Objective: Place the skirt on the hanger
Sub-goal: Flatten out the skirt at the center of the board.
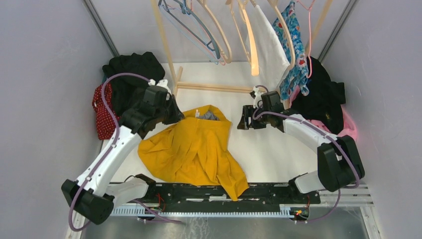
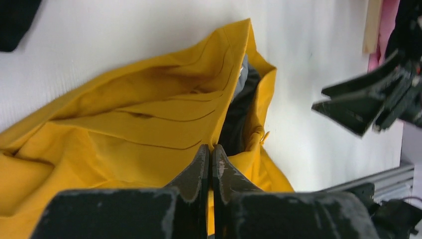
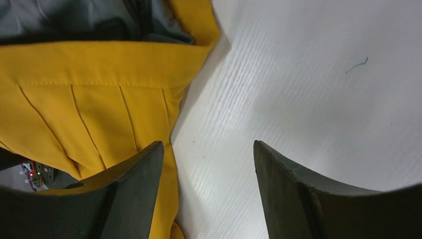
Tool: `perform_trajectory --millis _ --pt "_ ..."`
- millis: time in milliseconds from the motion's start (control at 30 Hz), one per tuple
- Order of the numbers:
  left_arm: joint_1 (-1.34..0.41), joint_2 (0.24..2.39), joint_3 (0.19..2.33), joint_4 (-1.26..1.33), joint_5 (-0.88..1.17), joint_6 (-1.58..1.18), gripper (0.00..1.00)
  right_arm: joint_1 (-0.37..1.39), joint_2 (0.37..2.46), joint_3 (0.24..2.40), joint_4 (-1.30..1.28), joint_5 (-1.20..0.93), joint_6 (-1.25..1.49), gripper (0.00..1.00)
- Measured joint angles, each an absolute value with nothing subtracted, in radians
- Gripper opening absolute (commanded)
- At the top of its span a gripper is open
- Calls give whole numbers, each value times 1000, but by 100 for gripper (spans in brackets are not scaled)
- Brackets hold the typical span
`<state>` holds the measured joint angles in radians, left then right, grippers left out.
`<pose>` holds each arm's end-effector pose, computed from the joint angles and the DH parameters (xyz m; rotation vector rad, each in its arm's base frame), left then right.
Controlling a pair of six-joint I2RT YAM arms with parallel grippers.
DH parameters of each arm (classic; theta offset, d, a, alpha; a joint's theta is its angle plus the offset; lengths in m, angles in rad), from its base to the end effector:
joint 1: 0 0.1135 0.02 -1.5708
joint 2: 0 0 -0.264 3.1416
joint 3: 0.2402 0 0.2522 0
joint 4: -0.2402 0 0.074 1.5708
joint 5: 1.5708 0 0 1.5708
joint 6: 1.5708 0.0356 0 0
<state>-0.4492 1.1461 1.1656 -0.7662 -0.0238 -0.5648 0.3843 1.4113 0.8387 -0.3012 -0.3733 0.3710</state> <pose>0.2124 -0.1015 0.3444 -0.1490 2.3625 -0.4777 0.2596 0.1190 0.2097 -0.1895 2.5165 0.7793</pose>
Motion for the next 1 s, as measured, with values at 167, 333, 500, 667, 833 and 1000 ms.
perform_trajectory --millis 167,333,500,667,833,1000 --pt "-476 1024 1020 -752 28 -559 3 394 1511 901 -268 -373 388 78" --pt "-533 974 886 -750 56 -559 3 440 1626 965 -253 -366 404 84" --pt "-579 907 841 -752 59 -560 3 469 1692 1026 -242 -347 428 85" --pt "-615 823 819 -759 59 -569 3 469 1739 1098 -243 -315 445 86" --pt "-635 752 778 -789 58 -593 3 473 1798 1169 -249 -292 445 84" --pt "-637 708 762 -826 58 -603 3 502 1844 1185 -257 -275 440 81"
